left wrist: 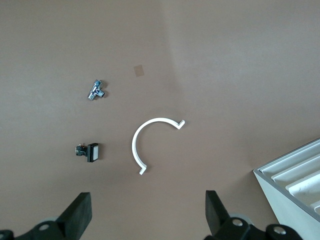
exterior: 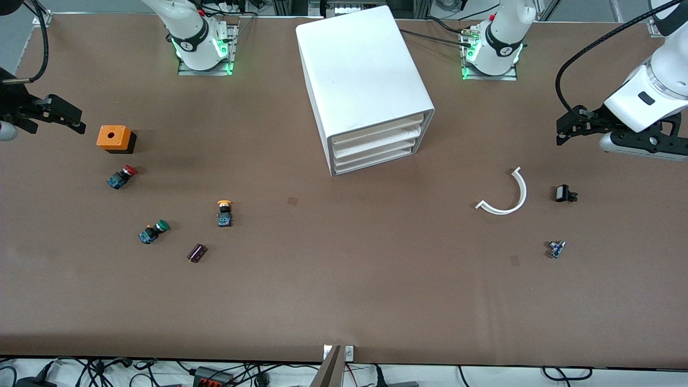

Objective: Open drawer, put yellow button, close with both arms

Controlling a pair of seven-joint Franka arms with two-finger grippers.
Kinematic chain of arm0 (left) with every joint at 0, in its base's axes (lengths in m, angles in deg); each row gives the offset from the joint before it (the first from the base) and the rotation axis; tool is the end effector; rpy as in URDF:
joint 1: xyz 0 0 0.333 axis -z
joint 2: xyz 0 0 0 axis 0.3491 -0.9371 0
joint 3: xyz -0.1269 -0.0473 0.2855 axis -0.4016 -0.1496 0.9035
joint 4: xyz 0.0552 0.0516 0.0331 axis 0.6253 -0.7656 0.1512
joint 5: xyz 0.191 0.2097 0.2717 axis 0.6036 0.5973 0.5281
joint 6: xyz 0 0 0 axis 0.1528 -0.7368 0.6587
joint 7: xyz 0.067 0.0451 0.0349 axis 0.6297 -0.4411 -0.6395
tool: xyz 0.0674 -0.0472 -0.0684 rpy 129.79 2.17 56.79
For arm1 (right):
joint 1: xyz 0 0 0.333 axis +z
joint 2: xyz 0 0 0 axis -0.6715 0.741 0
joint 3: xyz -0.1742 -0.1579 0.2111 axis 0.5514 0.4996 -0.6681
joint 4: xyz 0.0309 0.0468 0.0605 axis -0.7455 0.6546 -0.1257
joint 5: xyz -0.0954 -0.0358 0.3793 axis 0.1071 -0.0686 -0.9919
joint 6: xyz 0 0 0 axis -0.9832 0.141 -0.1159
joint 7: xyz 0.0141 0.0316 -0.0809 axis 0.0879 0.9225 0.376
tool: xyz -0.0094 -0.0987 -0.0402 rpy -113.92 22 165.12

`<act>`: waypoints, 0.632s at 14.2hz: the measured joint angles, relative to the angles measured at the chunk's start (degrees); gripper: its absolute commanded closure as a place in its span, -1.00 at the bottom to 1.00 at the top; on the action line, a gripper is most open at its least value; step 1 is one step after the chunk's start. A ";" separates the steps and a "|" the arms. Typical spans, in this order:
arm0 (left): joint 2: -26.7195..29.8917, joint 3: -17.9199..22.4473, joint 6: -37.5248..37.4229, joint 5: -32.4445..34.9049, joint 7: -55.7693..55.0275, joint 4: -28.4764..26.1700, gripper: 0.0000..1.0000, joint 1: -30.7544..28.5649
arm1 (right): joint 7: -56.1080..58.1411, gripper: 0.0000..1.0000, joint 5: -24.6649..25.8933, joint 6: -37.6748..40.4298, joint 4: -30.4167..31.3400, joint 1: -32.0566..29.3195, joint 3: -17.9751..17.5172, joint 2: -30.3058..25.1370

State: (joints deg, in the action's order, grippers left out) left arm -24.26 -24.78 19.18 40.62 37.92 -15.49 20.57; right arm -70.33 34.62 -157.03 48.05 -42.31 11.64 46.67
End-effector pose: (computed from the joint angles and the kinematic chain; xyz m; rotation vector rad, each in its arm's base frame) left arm 0.5540 -0.0417 0.5859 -3.1317 0.2276 -0.0106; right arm 0.5485 -0.0230 0.6034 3.1125 0.0287 -0.0269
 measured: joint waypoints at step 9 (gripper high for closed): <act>0.00 0.00 -0.04 0.00 0.00 0.01 -1.00 0.00 | 0.02 -1.00 -0.02 -0.90 0.00 0.01 -0.33 0.90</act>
State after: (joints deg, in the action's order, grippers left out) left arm -24.26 -24.78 19.14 40.62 37.92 -15.48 20.57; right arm -70.31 34.61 -157.93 48.05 -42.31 11.31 47.57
